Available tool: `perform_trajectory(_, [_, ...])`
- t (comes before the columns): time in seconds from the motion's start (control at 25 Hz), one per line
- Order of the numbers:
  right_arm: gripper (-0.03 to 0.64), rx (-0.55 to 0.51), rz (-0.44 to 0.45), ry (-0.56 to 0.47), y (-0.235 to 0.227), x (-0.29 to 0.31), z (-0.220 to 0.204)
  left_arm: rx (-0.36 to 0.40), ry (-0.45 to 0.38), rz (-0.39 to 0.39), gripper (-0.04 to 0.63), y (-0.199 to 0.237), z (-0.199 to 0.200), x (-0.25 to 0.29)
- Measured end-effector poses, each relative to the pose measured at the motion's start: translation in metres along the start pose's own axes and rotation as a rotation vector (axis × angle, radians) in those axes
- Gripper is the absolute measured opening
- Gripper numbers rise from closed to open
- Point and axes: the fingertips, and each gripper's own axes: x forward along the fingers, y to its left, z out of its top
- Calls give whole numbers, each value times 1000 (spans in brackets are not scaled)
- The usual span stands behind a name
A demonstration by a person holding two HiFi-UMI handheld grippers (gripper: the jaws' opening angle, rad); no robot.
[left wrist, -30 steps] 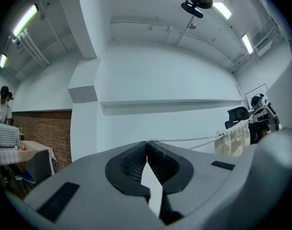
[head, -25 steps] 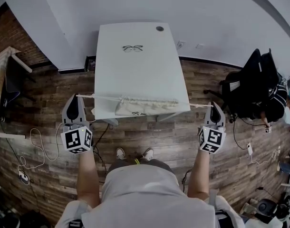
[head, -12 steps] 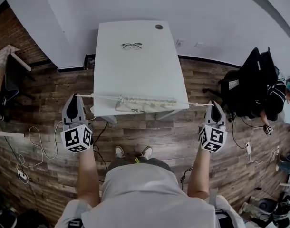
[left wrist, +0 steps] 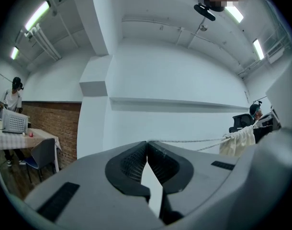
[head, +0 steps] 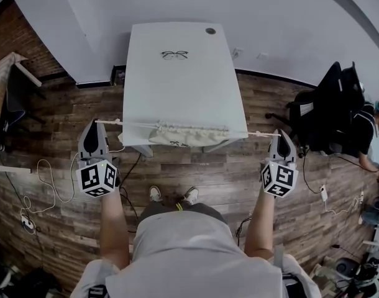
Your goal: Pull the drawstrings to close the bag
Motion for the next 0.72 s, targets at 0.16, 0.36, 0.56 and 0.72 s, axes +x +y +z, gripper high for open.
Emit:
perform_trajectory(0.16, [35,2,0,1,-1,-4,-1,9,9,4,20,1,-3,-3])
perform_trajectory(0.36, [35,1,-12,-6,-4,-11,-3,19,6,2,20,2,-4,-5])
perform_trajectory(0.56, [35,-19,-22,-11,-6,-16,-1,19,10,7,20,1,-4,-10])
perform_trajectory(0.72, [35,-30,-19,-11,-7,-16,-2,27,9,19,20,2,-4,-12])
